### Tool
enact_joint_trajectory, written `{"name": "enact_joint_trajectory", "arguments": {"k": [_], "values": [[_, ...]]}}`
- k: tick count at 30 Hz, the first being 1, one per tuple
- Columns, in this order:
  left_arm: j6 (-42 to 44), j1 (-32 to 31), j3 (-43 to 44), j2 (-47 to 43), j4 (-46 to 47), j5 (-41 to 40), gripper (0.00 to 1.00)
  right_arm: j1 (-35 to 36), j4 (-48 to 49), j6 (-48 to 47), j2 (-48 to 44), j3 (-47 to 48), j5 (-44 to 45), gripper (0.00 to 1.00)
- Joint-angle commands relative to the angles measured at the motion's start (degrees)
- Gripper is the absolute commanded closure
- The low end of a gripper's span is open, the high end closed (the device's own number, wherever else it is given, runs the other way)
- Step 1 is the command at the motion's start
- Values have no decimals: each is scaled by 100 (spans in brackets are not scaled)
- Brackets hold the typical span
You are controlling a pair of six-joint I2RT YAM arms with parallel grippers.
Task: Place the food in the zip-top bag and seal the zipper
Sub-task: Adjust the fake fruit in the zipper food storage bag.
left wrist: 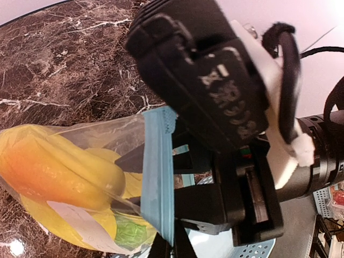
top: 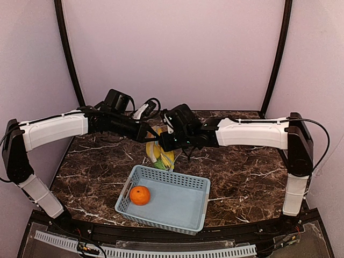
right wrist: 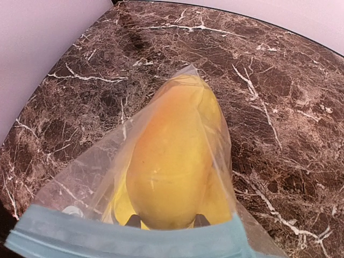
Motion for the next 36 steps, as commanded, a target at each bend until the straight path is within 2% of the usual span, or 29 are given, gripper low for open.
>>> {"name": "enact_joint_trajectory", "arguments": {"k": [1,12,18,27,31,36], "values": [[-43,-23,-59,-114,239,338,99,-39,364,-191,290,141,-35,68],[-84,-24,-68,-124,273,384,99,-73,477,-311,386,224,75,68],[17,28,-20,-274,-28,-471,99,-73,446,-330,-123,-104,-53,53],[-151,257,-112,-367,101,-471,99,43,259,-375,-1533,-999,-310,31],[-165,265,-104,-315,106,-394,99,488,-149,-671,-1758,-1011,-170,27],[-148,265,-112,-294,108,-412,99,1219,-566,-771,-1517,-812,33,21]]}}
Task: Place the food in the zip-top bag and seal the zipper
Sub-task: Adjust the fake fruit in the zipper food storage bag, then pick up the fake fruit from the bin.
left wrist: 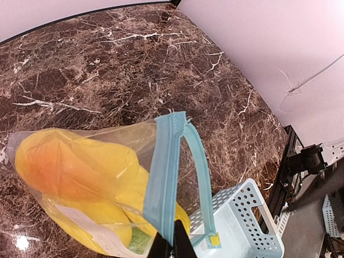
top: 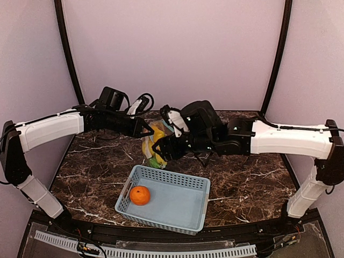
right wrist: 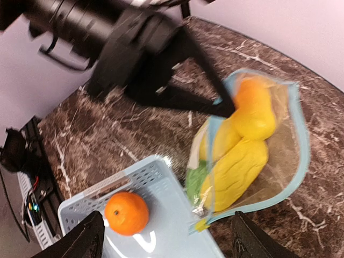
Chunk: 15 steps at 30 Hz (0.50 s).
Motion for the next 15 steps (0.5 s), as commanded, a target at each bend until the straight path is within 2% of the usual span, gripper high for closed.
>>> {"name": "enact_joint_trajectory", "arguments": {"k": [1,8,15], "values": [[-5,7,-75,-118,66,44,99,608,-611,-89,361,141,130,20],[4,3,-75,-81,62,26,99,1148,-751,171,1088,422,208,9],[-6,7,-75,-98,72,62,99,1275,-596,221,1711,561,-38,6]]}}
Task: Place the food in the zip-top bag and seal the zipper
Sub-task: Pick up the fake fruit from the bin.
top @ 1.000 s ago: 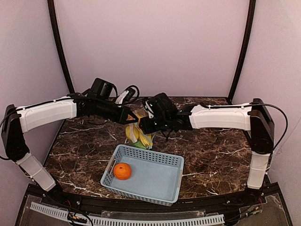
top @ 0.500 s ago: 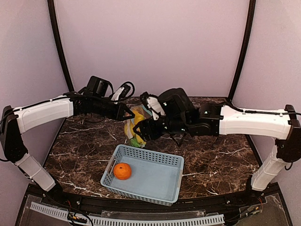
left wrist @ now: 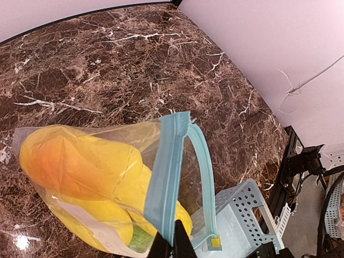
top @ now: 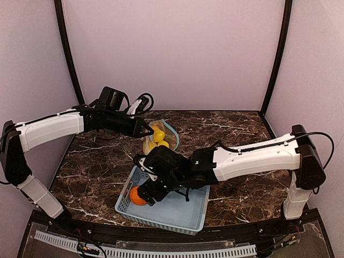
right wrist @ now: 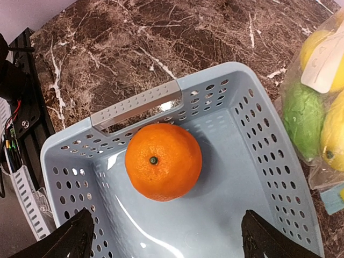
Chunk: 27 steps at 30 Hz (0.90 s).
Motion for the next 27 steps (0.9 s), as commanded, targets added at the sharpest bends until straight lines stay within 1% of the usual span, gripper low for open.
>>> {"name": "enact_joint_trajectory", "arguments": {"k": [1,4,10,19,27], "values": [[-5,7,-75,-100,69,59,99,62,139,83,302,197,-112,6],[-11,7,-75,-95,67,73,99,67,210,43,485,265,-158,1],[-13,7,-67,-86,61,87,99,64,222,-6,894,539,-332,1],[-21,7,-67,-81,71,111,99,57,6,-37,1417,1067,-19,2],[-5,5,-59,-105,57,96,99,56,-165,-121,1883,1472,4,12]]}}
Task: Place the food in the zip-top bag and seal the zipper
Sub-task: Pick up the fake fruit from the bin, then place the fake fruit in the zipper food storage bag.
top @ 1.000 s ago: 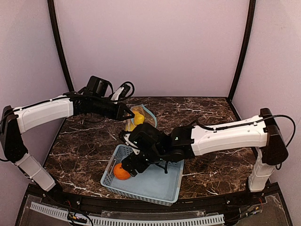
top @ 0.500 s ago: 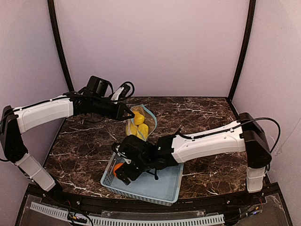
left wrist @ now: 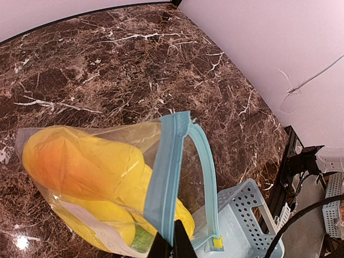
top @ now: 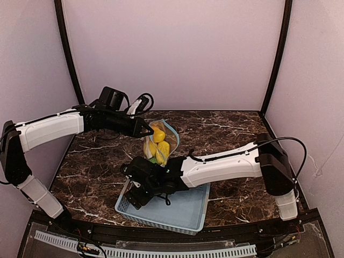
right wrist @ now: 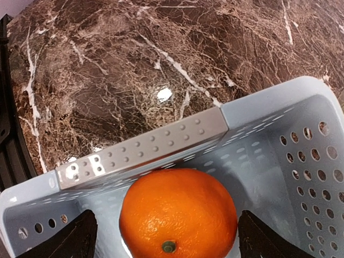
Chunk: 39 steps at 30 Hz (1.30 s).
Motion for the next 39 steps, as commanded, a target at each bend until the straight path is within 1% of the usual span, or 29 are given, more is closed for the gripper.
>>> {"name": "enact_joint_trajectory", "arguments": {"k": [1,10,13,16,17,21,25,29,32,36,39], "values": [[-7,6,-58,-110,56,94,99,23,-180,-51,267,235,118,12],[-4,7,-53,-115,52,100,99,17,-205,-36,397,249,117,15],[5,7,-49,-130,49,91,99,10,-204,-14,351,196,182,21],[-5,7,-56,-113,56,105,99,14,-194,3,184,105,256,30],[-14,7,-57,-114,55,106,99,16,-172,1,103,68,260,32],[-19,7,-58,-101,60,110,99,22,57,21,-416,-252,81,37],[-19,26,-62,-129,74,93,99,35,238,73,-1360,-844,-4,39],[-81,66,-81,-100,118,187,99,34,229,233,-2421,-1396,297,39],[-91,72,-84,-91,125,215,99,-13,198,295,-2975,-1675,636,37],[-67,77,-69,-102,109,206,99,-329,213,397,-3265,-1888,873,39],[-49,80,-66,-103,104,219,99,-609,500,225,-3281,-1899,872,40]]}}
